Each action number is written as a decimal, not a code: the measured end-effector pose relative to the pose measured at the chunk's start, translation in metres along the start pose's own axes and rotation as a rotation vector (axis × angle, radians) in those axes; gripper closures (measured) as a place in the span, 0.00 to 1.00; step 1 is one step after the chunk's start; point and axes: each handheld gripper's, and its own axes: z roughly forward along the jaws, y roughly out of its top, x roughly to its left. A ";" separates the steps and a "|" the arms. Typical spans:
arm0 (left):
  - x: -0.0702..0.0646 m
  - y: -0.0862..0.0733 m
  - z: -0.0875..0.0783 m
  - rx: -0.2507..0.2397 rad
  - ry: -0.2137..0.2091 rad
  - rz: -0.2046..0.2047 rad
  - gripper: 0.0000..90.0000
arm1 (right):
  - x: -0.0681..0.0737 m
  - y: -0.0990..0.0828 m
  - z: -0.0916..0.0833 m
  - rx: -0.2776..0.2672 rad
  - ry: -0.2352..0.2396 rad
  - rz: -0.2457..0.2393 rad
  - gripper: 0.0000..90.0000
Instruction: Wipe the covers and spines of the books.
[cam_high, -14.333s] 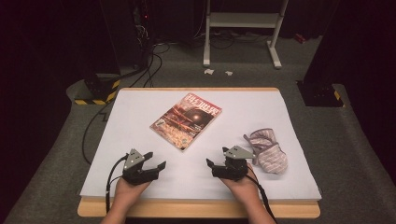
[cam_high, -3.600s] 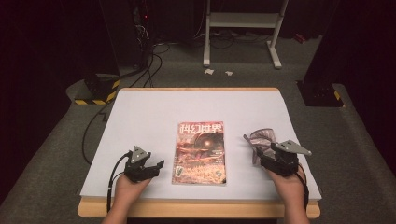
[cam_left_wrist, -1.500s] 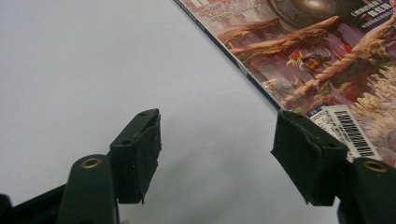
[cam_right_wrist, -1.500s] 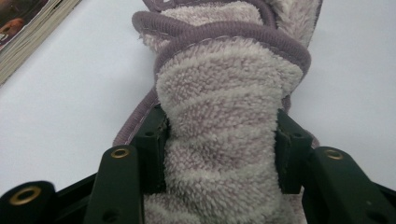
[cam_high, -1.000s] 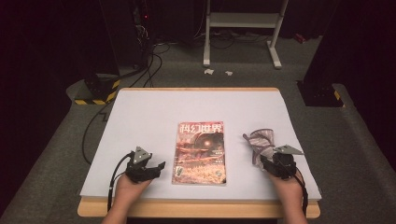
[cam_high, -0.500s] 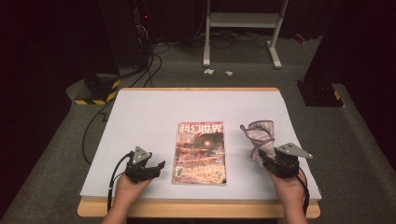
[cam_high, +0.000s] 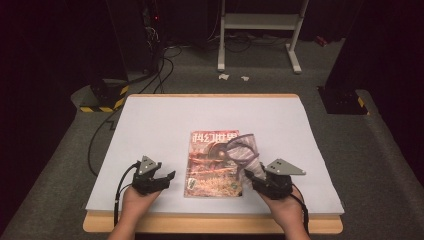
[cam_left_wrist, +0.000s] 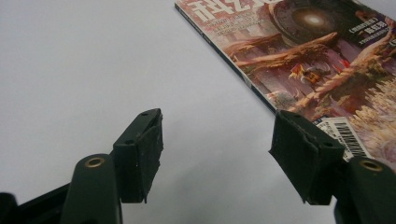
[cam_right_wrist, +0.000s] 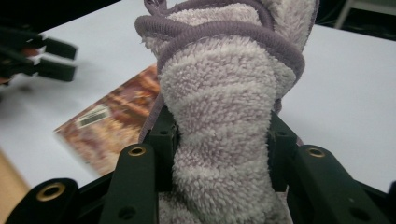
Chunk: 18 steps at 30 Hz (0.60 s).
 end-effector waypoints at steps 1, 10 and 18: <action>0.000 0.000 0.000 -0.001 0.001 0.001 0.38 | 0.005 -0.001 0.003 0.010 0.017 -0.010 0.64; 0.003 0.001 -0.002 0.000 0.006 -0.011 0.39 | 0.017 -0.024 0.045 0.189 0.094 -0.019 0.63; 0.009 0.001 -0.005 -0.018 0.000 -0.033 0.40 | 0.022 -0.032 0.060 0.237 0.072 -0.057 0.62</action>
